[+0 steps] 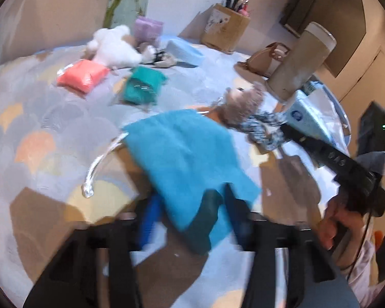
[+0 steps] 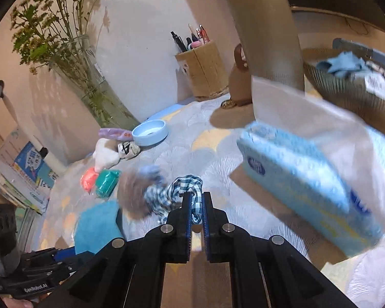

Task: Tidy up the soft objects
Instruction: 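Grasp the teal drawstring pouch with left tool while right tool grasps the plaid fuzzy hair tie, then carry the pouch and hair tie to the glass bowl and open both tools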

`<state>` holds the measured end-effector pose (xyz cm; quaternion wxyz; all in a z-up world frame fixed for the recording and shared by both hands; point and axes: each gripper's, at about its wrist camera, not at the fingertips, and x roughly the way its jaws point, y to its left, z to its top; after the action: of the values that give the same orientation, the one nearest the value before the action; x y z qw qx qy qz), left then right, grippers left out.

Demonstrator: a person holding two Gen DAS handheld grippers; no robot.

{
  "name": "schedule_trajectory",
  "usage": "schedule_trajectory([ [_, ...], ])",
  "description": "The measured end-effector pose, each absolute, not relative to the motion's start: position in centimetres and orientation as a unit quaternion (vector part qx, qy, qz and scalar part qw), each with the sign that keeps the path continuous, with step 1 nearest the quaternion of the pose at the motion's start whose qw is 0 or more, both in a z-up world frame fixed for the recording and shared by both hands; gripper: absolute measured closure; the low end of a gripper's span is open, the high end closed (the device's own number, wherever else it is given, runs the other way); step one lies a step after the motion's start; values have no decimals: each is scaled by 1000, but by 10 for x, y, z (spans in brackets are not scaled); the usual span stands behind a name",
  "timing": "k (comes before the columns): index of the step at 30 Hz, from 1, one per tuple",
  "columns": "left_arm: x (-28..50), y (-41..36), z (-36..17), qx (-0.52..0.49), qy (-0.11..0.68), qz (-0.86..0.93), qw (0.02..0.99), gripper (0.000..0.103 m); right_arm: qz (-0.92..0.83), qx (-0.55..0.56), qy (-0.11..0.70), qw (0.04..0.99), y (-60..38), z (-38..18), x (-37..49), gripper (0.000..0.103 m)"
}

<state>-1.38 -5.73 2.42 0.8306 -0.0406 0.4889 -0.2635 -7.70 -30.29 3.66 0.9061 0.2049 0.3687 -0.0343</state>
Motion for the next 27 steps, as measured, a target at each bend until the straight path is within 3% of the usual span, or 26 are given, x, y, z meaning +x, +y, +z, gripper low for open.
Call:
schedule_trajectory([
  [1,-16,-62,25,-45,481,-262,835,20,-28,220,373,901,-307,33,-77,96],
  [5,-12,-78,22,-49,483,-211,848,19,-29,281,325,903,-327,35,-96,96],
  [7,-7,-90,18,-29,480,-186,857,6,-3,294,286,912,-330,40,-107,96],
  [9,-4,-108,13,15,485,-158,860,1,39,294,261,919,-326,46,-113,96],
  [12,-10,-127,6,63,446,-125,884,1,73,284,294,910,-316,43,-103,96],
  [14,-13,-112,13,32,430,-126,894,41,96,281,323,899,-310,38,-94,96],
  [15,-13,-102,16,15,422,-119,899,82,97,272,338,896,-306,36,-90,96],
  [18,-9,-63,15,-90,417,-143,893,92,92,254,367,890,-296,31,-81,94],
  [23,-23,-20,17,-230,344,-219,884,92,92,241,380,888,-289,29,-77,85],
  [25,-25,-12,16,-259,325,-248,875,92,103,223,384,890,-282,31,-75,67],
  [26,-24,-10,15,-263,326,-244,875,92,106,209,386,892,-277,32,-74,46],
  [27,-20,-14,14,-263,330,-238,875,92,109,193,385,896,-271,35,-73,32],
])
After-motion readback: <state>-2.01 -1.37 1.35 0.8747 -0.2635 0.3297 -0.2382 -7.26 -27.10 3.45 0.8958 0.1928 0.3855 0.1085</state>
